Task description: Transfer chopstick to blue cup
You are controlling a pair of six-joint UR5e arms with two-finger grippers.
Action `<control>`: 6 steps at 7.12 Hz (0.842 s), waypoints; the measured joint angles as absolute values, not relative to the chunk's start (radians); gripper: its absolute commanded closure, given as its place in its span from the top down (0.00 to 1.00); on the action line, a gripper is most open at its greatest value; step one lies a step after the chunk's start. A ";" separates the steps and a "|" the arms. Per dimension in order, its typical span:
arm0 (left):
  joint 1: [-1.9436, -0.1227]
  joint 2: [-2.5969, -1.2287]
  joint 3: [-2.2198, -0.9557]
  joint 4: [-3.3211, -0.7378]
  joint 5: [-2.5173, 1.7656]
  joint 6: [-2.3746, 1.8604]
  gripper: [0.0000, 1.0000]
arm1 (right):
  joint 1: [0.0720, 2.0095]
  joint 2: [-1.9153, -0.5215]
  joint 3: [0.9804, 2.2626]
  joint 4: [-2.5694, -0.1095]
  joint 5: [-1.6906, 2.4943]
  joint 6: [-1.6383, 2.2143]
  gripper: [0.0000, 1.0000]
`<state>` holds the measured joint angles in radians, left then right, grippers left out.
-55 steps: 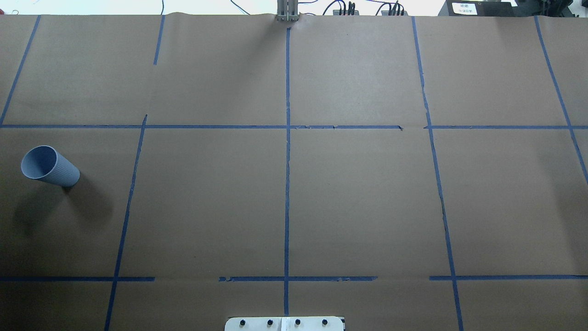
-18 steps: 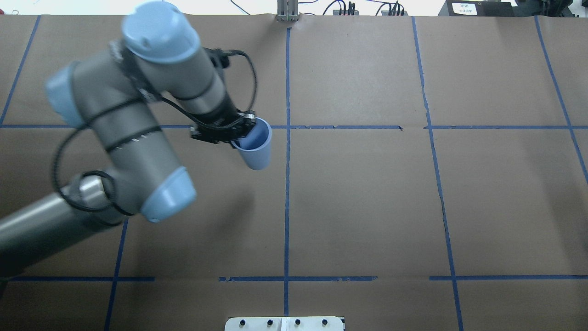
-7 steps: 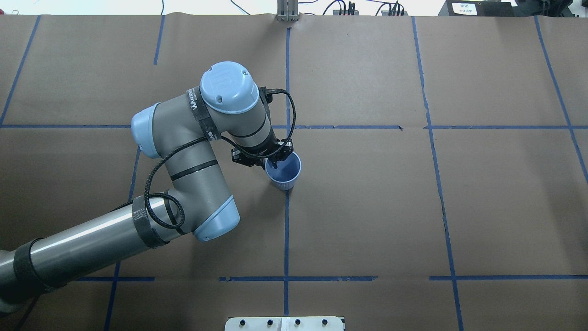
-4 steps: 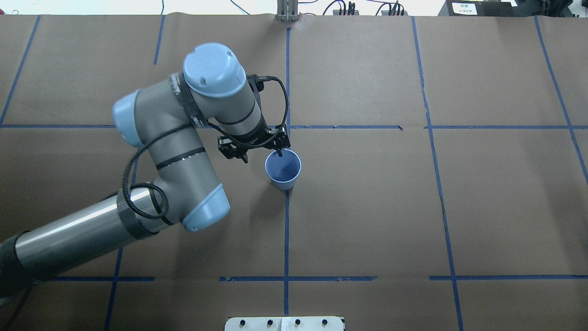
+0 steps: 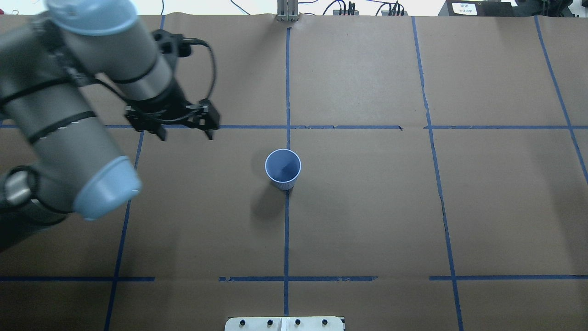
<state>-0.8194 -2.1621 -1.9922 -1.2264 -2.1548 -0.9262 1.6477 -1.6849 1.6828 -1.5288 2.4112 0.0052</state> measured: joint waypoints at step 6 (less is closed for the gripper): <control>-0.879 -2.069 -2.048 -1.211 -2.158 -0.810 1.00 | 1.802 -1.512 1.306 -1.529 2.404 -0.342 1.00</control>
<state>-0.8787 -2.0693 -2.0478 -1.2112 -2.1577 -0.8105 1.8019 -1.5123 1.3056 -1.5293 2.4044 -0.3417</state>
